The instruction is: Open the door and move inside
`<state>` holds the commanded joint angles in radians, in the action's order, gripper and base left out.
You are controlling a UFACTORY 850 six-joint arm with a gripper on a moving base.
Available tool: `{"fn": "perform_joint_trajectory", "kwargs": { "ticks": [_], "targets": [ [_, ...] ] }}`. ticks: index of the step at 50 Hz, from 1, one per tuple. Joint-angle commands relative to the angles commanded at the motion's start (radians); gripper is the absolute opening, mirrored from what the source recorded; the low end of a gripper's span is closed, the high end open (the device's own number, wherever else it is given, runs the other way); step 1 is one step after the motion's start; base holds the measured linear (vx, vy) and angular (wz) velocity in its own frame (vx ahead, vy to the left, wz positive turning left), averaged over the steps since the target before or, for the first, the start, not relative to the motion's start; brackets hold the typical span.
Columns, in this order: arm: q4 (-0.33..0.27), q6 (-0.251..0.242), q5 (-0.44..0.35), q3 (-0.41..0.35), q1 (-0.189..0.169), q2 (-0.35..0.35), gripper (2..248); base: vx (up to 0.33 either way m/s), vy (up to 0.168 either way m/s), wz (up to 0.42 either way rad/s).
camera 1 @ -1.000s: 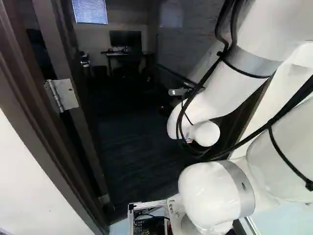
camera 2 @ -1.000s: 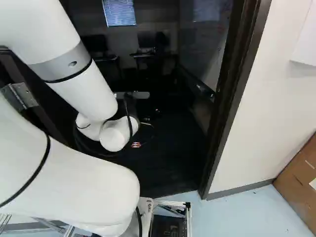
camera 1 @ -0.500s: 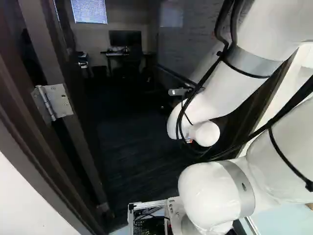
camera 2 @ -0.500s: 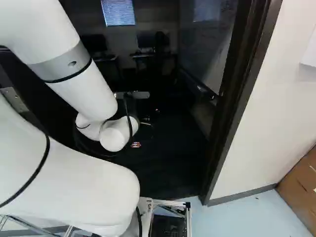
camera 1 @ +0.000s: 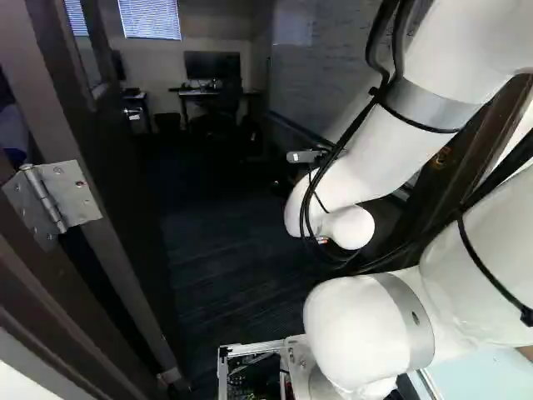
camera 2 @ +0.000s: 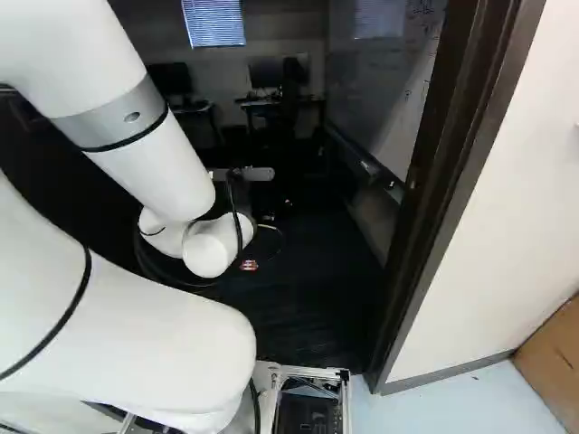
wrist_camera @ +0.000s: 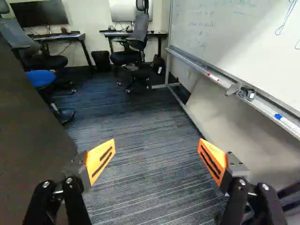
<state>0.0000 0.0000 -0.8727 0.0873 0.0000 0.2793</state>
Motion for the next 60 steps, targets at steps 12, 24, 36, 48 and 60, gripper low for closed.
{"fn": "perform_joint_trajectory", "kwargs": {
  "ticks": [12, 24, 36, 48, 60],
  "targets": [
    [0.000, 0.000, 0.000, 0.000, 0.000, 0.000, 247, 0.121, -0.021, 0.035],
    [0.000, 0.000, 0.000, 0.000, 0.000, 0.000, 247, 0.107, 0.026, 0.134],
    [0.000, 0.000, 0.000, 0.000, 0.000, 0.000, 247, 0.133, 0.039, 0.176],
    [0.000, 0.000, 0.000, 0.000, 0.000, 0.000, 247, 0.136, 0.041, 0.183],
    [0.000, 0.000, 0.000, 0.000, 0.000, 0.000, 247, 0.134, 0.016, 0.207]
  ]
}}
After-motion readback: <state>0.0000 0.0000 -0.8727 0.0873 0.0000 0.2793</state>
